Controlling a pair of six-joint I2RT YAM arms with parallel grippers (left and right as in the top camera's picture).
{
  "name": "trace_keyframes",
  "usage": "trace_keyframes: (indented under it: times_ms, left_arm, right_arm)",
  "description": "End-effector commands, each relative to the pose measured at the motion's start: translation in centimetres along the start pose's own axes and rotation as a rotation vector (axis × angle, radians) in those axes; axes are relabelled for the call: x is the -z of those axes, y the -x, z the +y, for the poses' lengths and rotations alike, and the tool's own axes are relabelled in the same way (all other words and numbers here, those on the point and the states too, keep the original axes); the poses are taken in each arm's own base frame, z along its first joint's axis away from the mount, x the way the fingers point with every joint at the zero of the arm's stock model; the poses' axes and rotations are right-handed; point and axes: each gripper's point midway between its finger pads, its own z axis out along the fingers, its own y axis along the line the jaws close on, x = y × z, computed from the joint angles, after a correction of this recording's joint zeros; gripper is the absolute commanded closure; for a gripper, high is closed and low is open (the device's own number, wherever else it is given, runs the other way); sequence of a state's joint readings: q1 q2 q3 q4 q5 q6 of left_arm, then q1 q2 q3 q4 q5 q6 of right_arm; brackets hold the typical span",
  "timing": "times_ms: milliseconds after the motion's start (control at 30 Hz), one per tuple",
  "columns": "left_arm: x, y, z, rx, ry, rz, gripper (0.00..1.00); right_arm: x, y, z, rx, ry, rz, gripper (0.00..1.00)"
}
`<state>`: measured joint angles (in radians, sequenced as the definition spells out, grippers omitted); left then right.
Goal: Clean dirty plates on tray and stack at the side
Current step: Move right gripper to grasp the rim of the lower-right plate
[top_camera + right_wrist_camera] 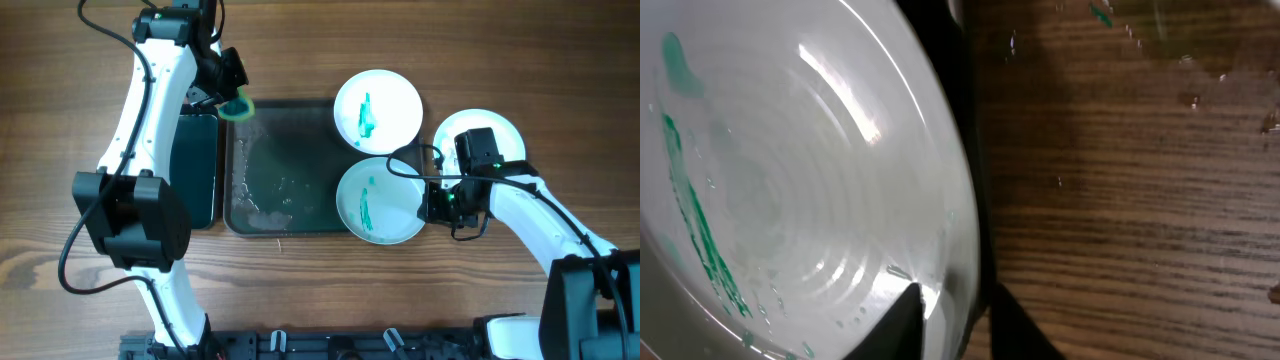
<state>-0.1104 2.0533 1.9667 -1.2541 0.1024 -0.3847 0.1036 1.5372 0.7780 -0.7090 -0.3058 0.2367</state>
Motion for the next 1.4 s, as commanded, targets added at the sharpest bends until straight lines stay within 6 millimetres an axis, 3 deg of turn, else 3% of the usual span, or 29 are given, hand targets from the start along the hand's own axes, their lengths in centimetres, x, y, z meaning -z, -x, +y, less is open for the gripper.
trace_keyframes:
  times_ms: [0, 67, 200, 367, 533, 700, 800, 967, 1033, 1233, 1367]
  left_arm:
    - [0.2, -0.1, -0.1, 0.013, -0.009, 0.001, 0.96]
    - [0.2, -0.2, -0.1, 0.013, -0.007, 0.004, 0.96]
    - [0.2, -0.3, 0.0, 0.014, -0.006, 0.007, 0.96]
    - [0.2, -0.3, 0.0, 0.014, -0.006, 0.007, 0.96]
    - [0.2, -0.3, 0.0, 0.014, -0.006, 0.007, 0.96]
    - [0.2, -0.3, 0.0, 0.014, -0.006, 0.007, 0.96]
    - [0.2, -0.3, 0.0, 0.014, -0.006, 0.007, 0.96]
    - [0.2, -0.3, 0.0, 0.014, -0.006, 0.007, 0.96]
    - [0.2, -0.3, 0.0, 0.014, -0.006, 0.007, 0.96]
    - [0.2, -0.5, -0.1, 0.012, -0.003, 0.015, 0.96]
    - [0.2, -0.9, -0.3, 0.003, 0.000, 0.026, 0.96]
  right_arm:
    - [-0.2, -0.1, 0.8, 0.031, 0.041, 0.011, 0.90]
    - [0.3, 0.2, 1.2, 0.034, 0.054, 0.008, 0.95]
    - [2.0, 0.7, 3.2, 0.072, 0.062, -0.005, 0.96]
    - [2.7, 1.6, 9.3, 0.096, 0.115, -0.076, 0.96]
    - [1.1, 4.3, 13.9, -0.115, 0.098, -0.280, 0.96]
    - [-2.7, 4.8, 16.6, -0.171, 0.129, -0.303, 0.96]
    - [-4.8, 4.3, 17.2, -0.148, 0.124, -0.281, 0.96]
    - [-5.1, 4.1, 18.1, -0.033, 0.144, -0.245, 0.67]
    - [-4.7, 4.9, 18.0, 0.051, 0.116, -0.237, 0.64]
    - [-5.8, 6.7, 18.2, 0.304, 0.061, -0.143, 0.63]
    - [-7.7, 5.9, 18.5, 0.309, 0.099, -0.053, 0.73]
